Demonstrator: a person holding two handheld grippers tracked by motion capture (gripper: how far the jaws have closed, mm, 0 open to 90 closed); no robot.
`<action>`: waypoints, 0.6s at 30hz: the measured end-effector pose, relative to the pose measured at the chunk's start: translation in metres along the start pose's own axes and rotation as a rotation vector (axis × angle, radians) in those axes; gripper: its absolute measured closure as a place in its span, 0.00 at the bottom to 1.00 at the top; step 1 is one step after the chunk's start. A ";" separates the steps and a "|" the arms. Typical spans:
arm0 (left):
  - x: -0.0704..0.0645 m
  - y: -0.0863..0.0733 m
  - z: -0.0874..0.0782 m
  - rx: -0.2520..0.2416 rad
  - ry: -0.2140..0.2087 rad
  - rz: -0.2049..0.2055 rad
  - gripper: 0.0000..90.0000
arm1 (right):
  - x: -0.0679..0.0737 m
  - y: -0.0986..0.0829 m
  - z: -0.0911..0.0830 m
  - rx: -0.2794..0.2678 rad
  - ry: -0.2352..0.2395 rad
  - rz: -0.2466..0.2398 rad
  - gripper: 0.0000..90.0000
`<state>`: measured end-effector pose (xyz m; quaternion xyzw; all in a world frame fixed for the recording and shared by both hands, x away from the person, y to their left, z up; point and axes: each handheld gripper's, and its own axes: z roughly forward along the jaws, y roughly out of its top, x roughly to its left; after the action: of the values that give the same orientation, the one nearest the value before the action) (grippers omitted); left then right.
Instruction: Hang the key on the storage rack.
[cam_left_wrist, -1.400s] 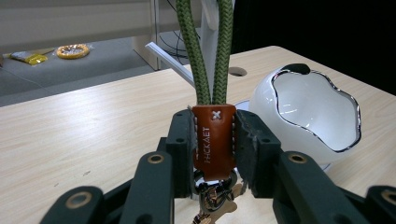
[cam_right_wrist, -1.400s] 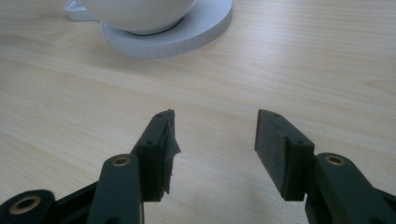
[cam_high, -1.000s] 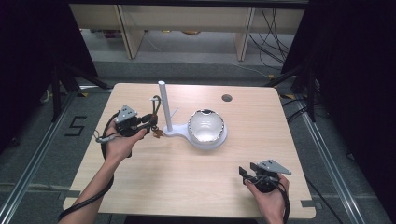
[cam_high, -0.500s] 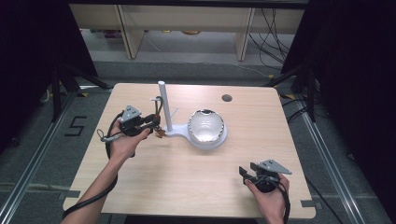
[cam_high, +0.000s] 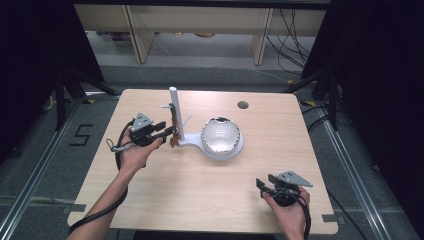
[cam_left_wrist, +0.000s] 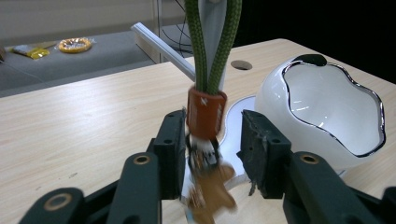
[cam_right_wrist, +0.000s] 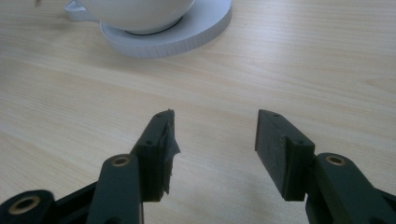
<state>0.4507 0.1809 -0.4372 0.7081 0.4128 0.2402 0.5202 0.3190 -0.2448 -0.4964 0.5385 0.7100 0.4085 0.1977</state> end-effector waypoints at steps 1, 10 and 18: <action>0.000 0.000 -0.002 -0.005 0.003 0.001 0.65 | -0.003 0.000 0.001 -0.012 0.000 -0.033 0.54; 0.005 -0.008 -0.025 -0.036 0.038 0.010 0.55 | -0.003 0.000 0.001 -0.009 -0.001 -0.032 0.54; 0.004 -0.029 -0.048 -0.046 0.055 0.013 0.51 | -0.003 -0.001 0.003 -0.026 0.018 -0.033 0.53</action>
<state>0.4060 0.2136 -0.4480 0.6917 0.4168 0.2722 0.5232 0.3219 -0.2460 -0.4994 0.5202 0.7151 0.4195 0.2051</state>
